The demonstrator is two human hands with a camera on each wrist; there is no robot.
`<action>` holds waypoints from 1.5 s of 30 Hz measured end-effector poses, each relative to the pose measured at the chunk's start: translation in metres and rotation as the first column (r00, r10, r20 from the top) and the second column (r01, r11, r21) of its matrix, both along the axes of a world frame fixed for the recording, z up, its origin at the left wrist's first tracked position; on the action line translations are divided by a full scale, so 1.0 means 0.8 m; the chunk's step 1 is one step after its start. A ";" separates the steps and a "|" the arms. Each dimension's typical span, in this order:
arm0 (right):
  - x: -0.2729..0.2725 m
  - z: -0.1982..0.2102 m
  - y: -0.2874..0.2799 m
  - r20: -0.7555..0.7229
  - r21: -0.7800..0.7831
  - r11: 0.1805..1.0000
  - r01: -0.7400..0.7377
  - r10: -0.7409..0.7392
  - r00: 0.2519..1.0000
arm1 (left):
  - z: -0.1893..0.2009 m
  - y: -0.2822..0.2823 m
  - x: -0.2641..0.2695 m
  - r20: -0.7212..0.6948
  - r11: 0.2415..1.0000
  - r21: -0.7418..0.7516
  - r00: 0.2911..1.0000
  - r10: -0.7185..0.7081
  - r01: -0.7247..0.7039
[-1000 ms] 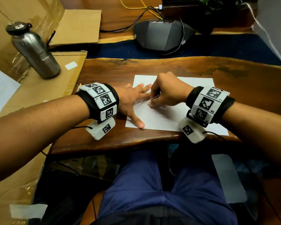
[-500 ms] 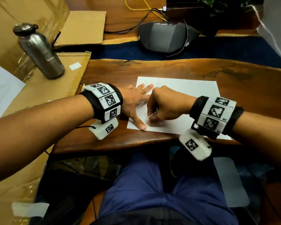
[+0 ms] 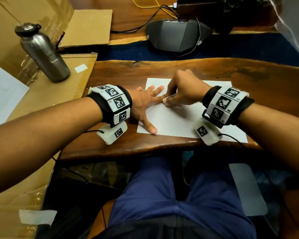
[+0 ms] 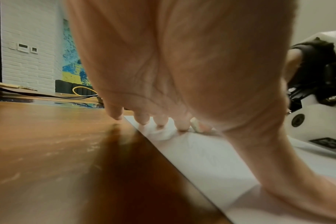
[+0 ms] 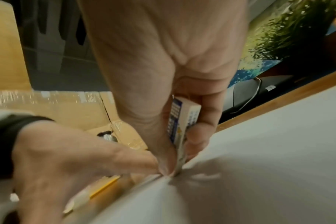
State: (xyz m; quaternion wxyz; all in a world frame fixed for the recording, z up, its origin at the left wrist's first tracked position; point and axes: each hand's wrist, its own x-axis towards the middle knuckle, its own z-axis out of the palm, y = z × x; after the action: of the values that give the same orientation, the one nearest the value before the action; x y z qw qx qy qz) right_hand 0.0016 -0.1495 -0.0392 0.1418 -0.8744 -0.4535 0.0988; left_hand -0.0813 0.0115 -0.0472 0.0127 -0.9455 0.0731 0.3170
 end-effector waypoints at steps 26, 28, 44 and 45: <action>0.071 0.013 -0.090 -0.329 -0.300 0.917 0.263 -0.358 0.874 | 0.005 -0.045 -0.090 0.106 0.855 -0.136 0.866 -0.490 0.500; 0.070 0.013 -0.089 -0.331 -0.295 0.918 0.266 -0.360 0.872 | -0.005 -0.043 -0.085 0.068 0.853 -0.172 0.870 -0.489 0.493; 0.068 0.018 -0.091 -0.314 -0.305 0.914 0.267 -0.361 0.878 | -0.014 -0.029 -0.046 0.015 0.903 -0.166 0.917 -0.399 0.396; 0.069 0.017 -0.092 -0.313 -0.304 0.914 0.268 -0.361 0.878 | -0.011 -0.022 -0.036 0.003 0.931 -0.154 0.943 -0.333 0.330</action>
State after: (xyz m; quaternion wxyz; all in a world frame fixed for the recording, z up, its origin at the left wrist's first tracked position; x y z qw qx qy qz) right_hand 0.0568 -0.2229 -0.0254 0.1251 -0.9140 -0.2539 0.2906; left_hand -0.1103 -0.0063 -0.0562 -0.0073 -0.9141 0.2558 0.3146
